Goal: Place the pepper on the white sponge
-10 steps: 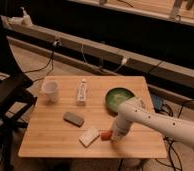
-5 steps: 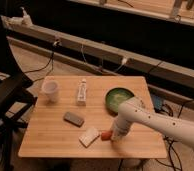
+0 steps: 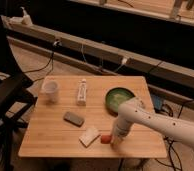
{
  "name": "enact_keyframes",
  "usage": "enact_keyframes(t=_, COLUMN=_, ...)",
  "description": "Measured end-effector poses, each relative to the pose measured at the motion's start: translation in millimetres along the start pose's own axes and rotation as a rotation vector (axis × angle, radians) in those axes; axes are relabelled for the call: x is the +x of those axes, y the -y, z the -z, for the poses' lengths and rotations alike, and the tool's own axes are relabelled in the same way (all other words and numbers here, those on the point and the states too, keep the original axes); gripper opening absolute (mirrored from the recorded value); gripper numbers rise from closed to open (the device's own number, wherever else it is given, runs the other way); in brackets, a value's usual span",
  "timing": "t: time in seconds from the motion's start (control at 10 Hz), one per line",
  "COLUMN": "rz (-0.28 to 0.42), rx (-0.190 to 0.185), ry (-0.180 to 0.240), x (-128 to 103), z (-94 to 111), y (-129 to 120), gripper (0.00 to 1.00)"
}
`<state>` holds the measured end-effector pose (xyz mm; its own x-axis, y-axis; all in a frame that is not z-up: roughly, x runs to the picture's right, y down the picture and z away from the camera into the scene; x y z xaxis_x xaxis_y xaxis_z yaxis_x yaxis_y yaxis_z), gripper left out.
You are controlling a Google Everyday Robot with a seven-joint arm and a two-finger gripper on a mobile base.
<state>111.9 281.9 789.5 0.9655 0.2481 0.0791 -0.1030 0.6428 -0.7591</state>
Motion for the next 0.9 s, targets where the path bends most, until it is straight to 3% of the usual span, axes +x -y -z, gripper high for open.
enact_keyframes(t=0.1, rz=0.005, rx=0.004, ry=-0.004, x=0.0, z=0.4, y=0.3, gripper=0.17)
enact_keyframes(t=0.3, rz=0.012, rx=0.048, ry=-0.012, x=-5.5, z=6.7, y=0.1, gripper=0.01)
enact_keyframes(t=0.8, rz=0.053, rx=0.147, ry=-0.007, x=-37.5, z=43.6, y=-1.2, gripper=0.0)
enact_keyframes(t=0.9, rz=0.057, rx=0.163, ry=0.014, x=-46.7, z=51.3, y=3.3, gripper=0.03)
